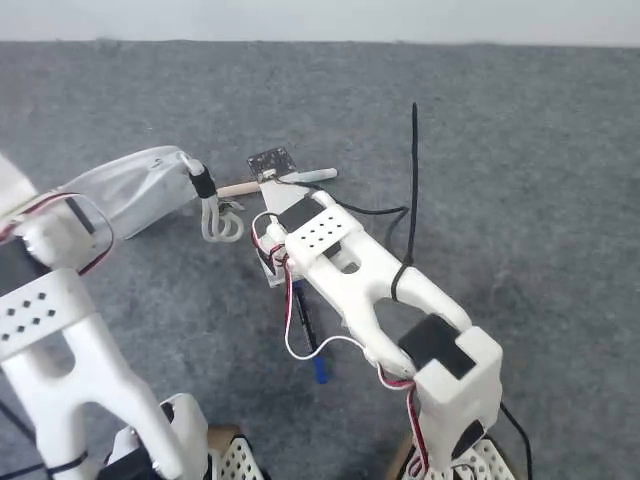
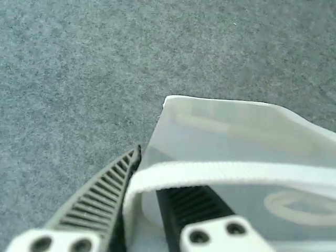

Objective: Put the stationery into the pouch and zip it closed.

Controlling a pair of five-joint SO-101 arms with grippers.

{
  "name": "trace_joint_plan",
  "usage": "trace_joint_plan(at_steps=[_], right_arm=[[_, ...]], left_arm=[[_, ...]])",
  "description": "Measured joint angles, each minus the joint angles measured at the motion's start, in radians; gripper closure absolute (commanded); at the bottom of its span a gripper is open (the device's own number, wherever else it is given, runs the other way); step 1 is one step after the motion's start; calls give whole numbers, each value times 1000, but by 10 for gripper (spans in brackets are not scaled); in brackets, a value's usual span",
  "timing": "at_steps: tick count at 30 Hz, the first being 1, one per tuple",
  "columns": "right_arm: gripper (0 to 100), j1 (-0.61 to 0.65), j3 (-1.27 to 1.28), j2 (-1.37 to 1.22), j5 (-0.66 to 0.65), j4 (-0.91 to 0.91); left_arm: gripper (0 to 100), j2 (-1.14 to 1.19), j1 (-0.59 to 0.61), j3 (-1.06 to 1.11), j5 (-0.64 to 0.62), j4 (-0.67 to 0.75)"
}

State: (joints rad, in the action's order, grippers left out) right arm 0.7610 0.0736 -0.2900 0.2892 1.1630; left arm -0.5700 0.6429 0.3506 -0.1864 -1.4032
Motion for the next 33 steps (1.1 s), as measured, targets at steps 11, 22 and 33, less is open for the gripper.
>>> trace_joint_plan(at_steps=[11, 22, 33], right_arm=[[992, 5, 55, 178, -5, 74], [992, 5, 428, 540, -71, -193], [992, 5, 563, 825, -72, -255]], left_arm=[[988, 0, -29, 0, 0, 0], [988, 0, -49, 0, 3, 0], [988, 0, -55, 0, 12, 0]])
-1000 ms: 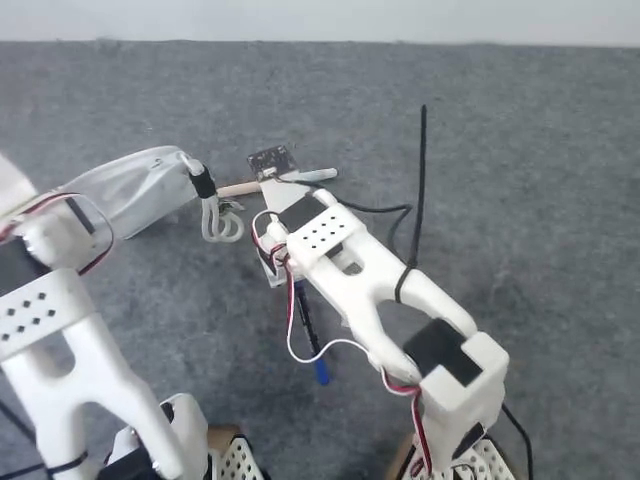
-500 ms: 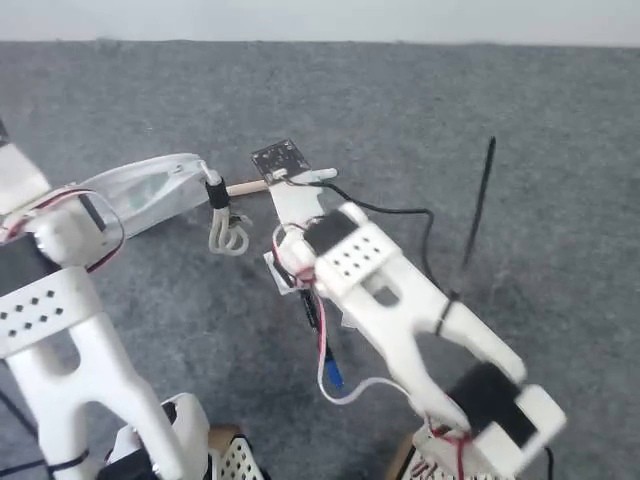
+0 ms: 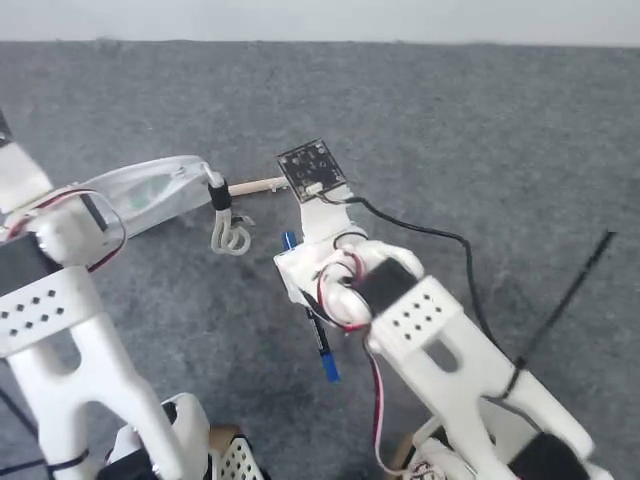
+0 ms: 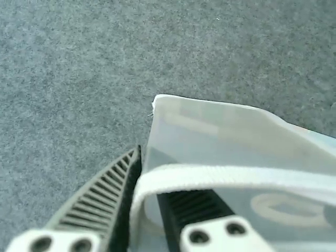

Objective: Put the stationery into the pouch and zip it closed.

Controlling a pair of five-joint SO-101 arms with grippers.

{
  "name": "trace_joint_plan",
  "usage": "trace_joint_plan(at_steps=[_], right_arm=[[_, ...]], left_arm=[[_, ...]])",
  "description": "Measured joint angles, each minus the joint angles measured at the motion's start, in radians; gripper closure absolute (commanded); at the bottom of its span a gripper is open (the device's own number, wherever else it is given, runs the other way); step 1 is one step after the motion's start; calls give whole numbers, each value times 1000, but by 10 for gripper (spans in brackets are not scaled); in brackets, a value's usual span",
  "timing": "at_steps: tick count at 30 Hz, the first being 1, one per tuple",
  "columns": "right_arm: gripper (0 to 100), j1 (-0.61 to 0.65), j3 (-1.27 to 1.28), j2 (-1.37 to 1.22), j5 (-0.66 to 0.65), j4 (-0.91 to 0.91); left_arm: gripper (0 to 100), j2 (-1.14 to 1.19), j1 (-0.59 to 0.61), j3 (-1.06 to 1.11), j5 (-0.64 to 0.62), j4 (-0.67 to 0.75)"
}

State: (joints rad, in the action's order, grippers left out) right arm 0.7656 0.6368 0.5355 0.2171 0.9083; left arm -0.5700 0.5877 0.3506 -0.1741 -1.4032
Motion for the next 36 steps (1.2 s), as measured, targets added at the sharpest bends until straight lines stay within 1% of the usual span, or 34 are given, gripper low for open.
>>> trace_joint_plan(at_steps=[4, 11, 18, 26, 30, 36], right_arm=[[992, 0, 55, 94, 0, -41], [993, 2, 169, 302, 0, -167], [993, -2, 175, 442, 0, -242], [993, 2, 175, 529, 0, -454], [993, 8, 175, 537, -61, -585], [993, 103, 175, 537, -164, -747]], left_arm=[[988, 0, 0, 0, 0, 0], [988, 0, 0, 0, 0, 0], [988, 0, 0, 0, 2, 0], [988, 0, 0, 0, 2, 0], [988, 0, 0, 0, 2, 0], [988, 0, 0, 0, 2, 0]])
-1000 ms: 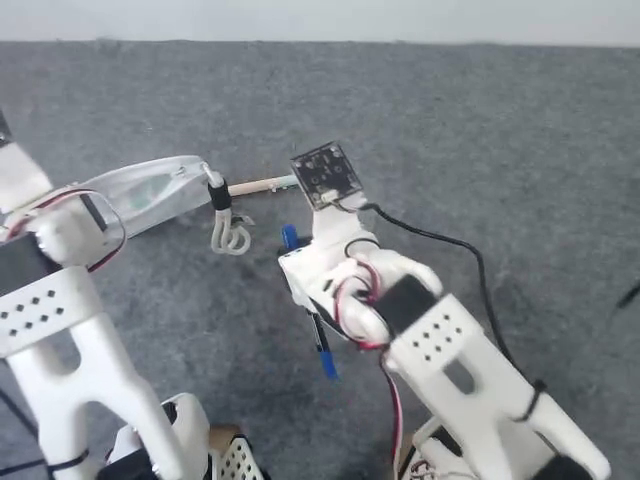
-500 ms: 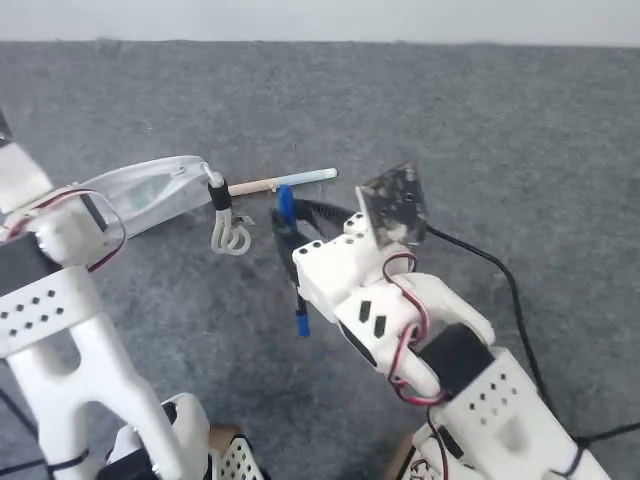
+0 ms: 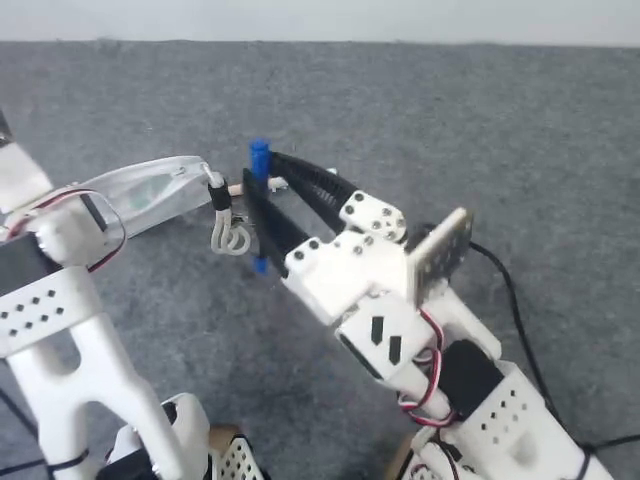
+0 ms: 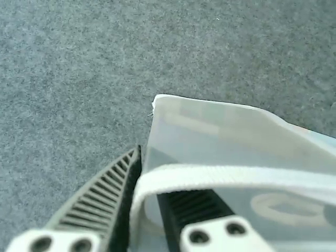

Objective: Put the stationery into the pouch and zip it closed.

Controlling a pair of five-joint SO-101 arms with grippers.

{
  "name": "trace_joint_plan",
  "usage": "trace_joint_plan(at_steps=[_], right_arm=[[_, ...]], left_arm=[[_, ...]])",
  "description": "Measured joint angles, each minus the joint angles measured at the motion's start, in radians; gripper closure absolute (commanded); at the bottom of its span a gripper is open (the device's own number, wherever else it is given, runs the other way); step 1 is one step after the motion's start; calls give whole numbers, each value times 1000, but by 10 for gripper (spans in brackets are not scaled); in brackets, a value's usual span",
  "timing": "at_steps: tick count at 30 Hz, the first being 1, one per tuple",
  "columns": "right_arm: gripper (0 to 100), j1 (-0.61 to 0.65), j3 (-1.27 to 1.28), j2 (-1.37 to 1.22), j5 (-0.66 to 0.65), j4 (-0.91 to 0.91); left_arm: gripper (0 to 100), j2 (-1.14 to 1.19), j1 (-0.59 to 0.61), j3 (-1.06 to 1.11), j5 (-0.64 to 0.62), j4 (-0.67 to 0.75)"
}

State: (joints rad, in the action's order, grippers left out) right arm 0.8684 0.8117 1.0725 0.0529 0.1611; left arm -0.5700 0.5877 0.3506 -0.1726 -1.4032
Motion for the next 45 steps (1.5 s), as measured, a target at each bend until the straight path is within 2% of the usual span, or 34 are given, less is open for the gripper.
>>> trace_joint_plan(at_steps=[9, 18, 25, 34, 45], right_arm=[[993, 98, 0, 0, -146, -261], [993, 100, 0, 0, -152, -402], [993, 101, -2, -118, -152, -580], [993, 101, -2, -155, -152, -643], [993, 89, -2, -158, -152, -643]], left_arm=[[988, 0, 0, 0, 0, 0], [988, 0, 0, 0, 0, 0], [988, 0, -17, 0, 0, 0], [988, 0, -166, -2, 0, 0], [988, -2, -213, -2, 3, 0]])
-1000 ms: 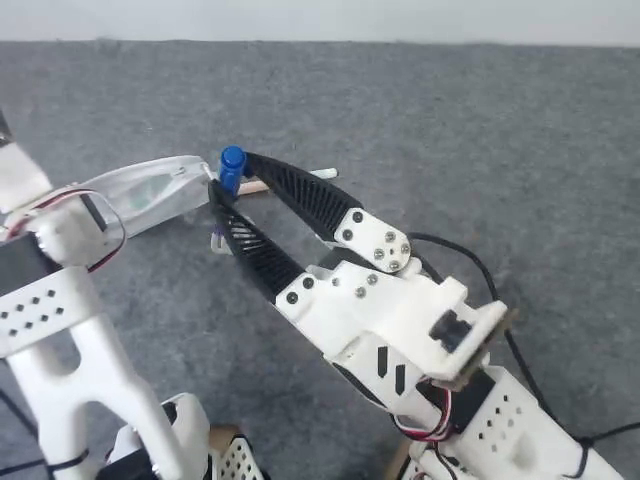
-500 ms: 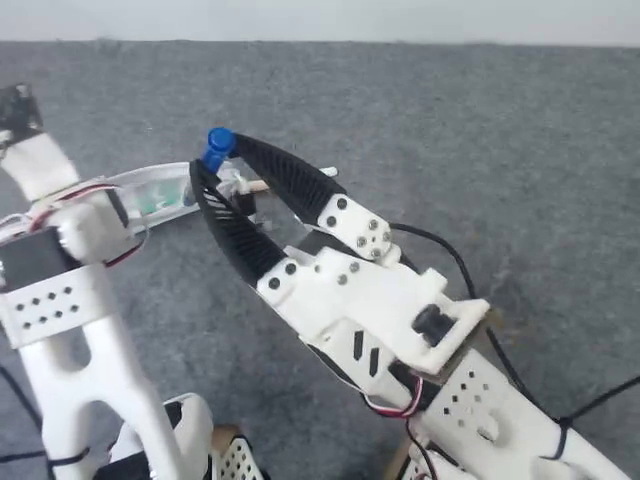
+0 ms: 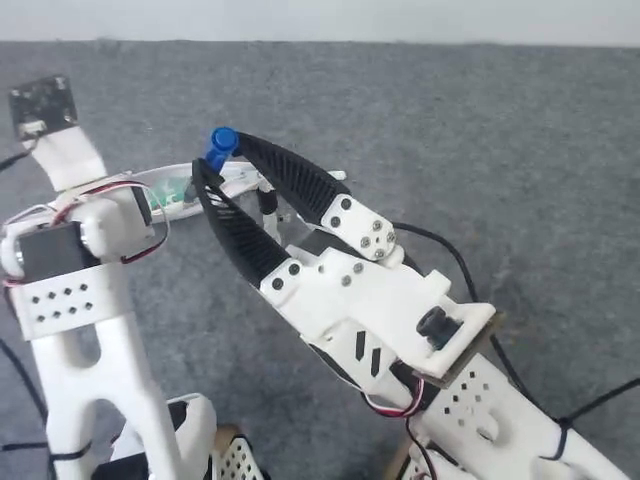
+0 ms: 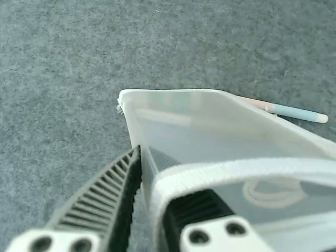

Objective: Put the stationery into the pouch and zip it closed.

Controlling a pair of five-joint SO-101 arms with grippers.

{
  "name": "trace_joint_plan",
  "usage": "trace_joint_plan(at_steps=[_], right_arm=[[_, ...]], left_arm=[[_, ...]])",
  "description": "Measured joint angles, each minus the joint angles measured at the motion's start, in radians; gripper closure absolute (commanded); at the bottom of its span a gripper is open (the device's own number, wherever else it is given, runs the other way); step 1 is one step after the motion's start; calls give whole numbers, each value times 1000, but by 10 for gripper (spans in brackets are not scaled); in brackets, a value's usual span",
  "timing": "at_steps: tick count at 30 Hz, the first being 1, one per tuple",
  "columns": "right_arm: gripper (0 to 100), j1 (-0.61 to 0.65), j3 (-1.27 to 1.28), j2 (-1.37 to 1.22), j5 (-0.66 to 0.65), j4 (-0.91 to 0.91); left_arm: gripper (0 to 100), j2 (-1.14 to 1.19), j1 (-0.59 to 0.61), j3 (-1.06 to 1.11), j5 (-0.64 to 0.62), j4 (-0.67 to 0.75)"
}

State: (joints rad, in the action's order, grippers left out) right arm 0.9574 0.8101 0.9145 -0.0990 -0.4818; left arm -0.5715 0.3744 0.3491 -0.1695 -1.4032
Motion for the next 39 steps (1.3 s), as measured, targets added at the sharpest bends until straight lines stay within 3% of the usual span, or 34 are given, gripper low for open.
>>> trace_joint_plan(at_steps=[8, 16, 30, 35, 39], right_arm=[[993, -52, 0, -64, 0, -2], [993, -55, 0, -292, 0, -160], [993, -57, 0, -523, 0, -166], [991, -57, 0, -582, -114, -166], [875, -57, 0, -592, -173, -166]], left_arm=[[988, 0, 0, 0, 15, 0], [988, 0, 0, 0, 15, 0], [988, 0, 0, 0, 17, 0], [988, 0, 0, 5, 17, 0], [988, 0, 0, 11, 17, 0]])
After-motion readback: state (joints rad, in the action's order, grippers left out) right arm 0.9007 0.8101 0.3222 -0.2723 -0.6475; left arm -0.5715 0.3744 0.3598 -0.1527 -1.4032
